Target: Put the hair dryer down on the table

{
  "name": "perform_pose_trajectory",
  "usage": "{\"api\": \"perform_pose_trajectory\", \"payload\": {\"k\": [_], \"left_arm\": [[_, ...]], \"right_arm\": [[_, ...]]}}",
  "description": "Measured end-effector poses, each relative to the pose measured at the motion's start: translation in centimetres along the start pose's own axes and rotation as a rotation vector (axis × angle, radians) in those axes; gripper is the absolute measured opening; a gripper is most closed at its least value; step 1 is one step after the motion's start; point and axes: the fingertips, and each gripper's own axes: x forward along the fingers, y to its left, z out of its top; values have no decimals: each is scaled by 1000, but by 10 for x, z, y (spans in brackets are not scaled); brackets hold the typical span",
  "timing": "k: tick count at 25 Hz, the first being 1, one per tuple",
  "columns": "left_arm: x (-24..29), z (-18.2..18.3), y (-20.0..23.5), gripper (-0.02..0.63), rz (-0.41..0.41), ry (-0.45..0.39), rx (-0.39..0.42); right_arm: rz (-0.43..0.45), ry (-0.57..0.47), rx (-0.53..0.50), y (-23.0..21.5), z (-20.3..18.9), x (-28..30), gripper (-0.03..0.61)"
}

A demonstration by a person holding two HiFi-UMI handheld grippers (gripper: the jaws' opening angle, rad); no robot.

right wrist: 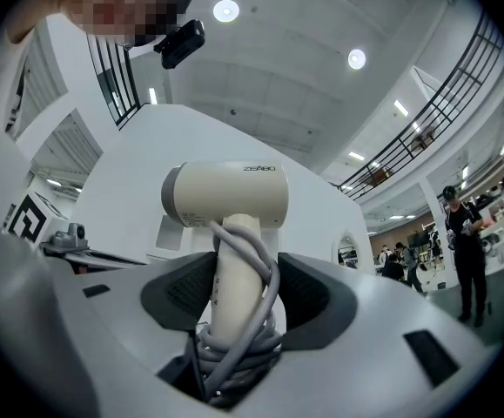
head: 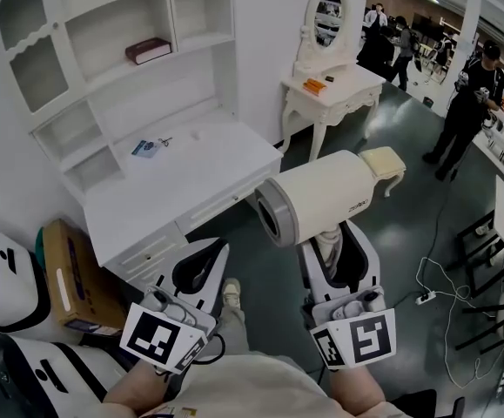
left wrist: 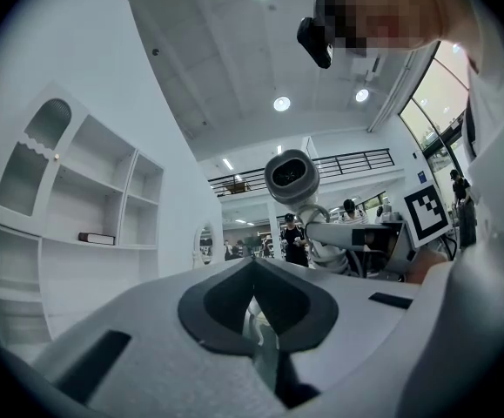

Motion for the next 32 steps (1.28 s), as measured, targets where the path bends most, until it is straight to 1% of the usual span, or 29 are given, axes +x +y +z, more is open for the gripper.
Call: {"api": "perform_pose_trajectory", "payload": {"k": [3, 10, 16, 22, 32], "left_arm": [[17, -14, 15, 14, -2, -5, 0], [56, -35, 69, 14, -5, 25, -18], [99, -46, 134, 14, 2, 30, -42], [150, -47, 201, 14, -23, 26, -57], [232, -72, 313, 14, -53, 45, -83]], "right_arm": [[-1, 6, -5, -6, -15, 19, 221], [3, 24, 13, -17, -41, 85, 221], [19, 52, 27, -26, -64, 163, 221], [14, 73, 12, -34, -75, 246, 221], [2, 85, 17, -49, -106, 381, 221]]}}
